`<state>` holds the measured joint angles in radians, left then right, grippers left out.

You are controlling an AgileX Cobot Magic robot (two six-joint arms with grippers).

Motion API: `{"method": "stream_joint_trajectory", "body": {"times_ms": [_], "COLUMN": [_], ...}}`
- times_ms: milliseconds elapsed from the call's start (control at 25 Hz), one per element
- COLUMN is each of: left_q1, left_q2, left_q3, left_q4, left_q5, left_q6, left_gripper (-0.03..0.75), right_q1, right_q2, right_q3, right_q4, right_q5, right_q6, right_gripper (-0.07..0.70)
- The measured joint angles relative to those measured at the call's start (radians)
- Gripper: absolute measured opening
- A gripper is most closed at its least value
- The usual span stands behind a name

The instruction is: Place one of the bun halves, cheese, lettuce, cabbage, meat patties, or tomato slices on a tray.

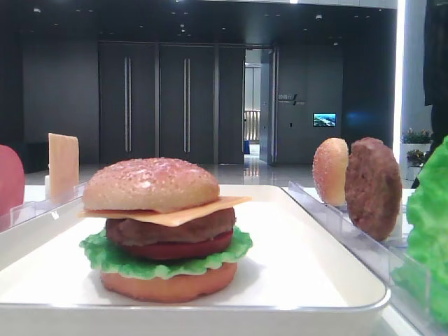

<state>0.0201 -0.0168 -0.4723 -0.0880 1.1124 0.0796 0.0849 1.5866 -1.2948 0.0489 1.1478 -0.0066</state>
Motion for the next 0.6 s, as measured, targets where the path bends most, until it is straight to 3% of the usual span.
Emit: {"method": "stream_joint_trajectory", "body": {"times_ms": [280,600], "left_q1": [0.000,0.000], "left_q2": [0.000,0.000], "left_q3": [0.000,0.000], "left_q4": [0.000,0.000], "left_q5": [0.000,0.000], "left_q6": [0.000,0.000], "left_gripper": [-0.007,-0.007], "right_q1": [-0.103,-0.135], "right_q2": [0.000,0.000], "right_q3": [-0.001,-0.001], "right_q4": [0.000,0.002], "right_q5": [0.001,0.047], "right_q6": [-0.085,-0.122], "right_gripper": [0.437,0.437]}}
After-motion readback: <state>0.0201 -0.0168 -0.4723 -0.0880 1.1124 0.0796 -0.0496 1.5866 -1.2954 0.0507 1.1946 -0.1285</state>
